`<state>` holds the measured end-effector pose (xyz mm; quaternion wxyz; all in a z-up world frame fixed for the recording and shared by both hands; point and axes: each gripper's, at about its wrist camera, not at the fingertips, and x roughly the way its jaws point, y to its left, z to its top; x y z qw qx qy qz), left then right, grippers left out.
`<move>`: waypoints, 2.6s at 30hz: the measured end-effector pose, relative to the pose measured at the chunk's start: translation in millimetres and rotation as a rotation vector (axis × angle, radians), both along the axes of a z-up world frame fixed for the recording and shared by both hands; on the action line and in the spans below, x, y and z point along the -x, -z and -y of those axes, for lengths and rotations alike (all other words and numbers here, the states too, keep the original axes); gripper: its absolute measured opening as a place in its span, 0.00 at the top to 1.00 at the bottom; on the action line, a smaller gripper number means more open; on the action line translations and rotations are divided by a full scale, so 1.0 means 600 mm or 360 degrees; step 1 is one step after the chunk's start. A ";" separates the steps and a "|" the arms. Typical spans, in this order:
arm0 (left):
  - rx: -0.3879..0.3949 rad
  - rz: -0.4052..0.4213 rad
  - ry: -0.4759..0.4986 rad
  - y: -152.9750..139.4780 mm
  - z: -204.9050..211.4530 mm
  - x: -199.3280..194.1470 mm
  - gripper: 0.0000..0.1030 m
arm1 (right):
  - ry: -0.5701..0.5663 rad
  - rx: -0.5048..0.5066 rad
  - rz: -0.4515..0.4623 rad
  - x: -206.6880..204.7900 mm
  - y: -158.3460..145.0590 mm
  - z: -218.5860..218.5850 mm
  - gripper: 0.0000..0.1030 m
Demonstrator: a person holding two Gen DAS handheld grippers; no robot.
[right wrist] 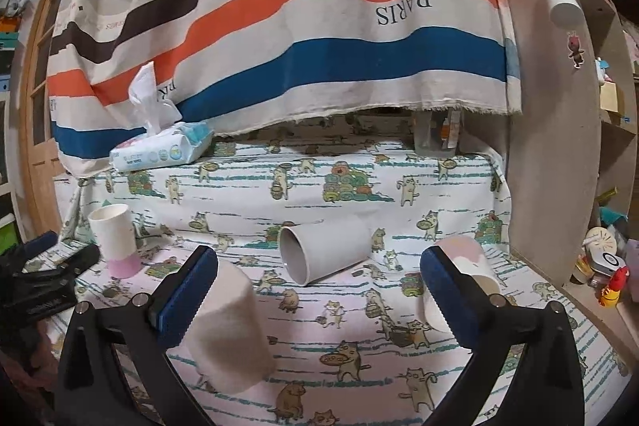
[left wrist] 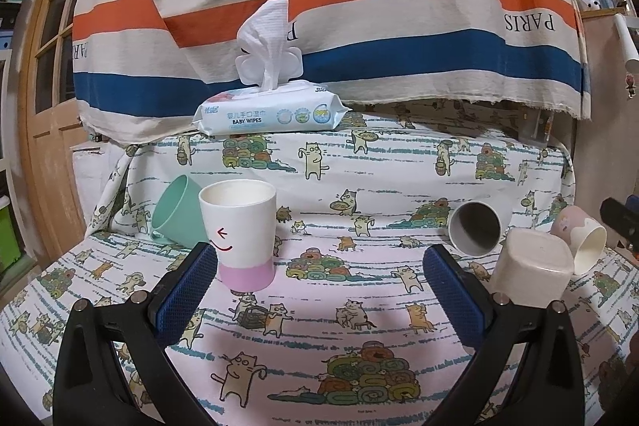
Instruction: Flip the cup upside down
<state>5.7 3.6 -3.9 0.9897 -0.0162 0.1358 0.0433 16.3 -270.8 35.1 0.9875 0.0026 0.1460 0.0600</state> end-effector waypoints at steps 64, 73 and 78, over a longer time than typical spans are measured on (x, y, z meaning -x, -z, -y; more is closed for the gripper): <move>-0.0047 -0.0047 0.0177 0.002 0.029 0.008 0.00 | 0.0030 0.0065 -0.0104 -0.011 0.033 -0.007 0.01; -0.0047 -0.0054 0.0178 0.003 0.028 0.005 0.00 | 0.0037 0.0064 -0.0105 -0.010 0.034 -0.007 0.01; -0.0047 -0.0061 0.0179 0.004 0.027 0.004 0.00 | 0.0037 0.0064 -0.0105 -0.010 0.034 -0.007 0.01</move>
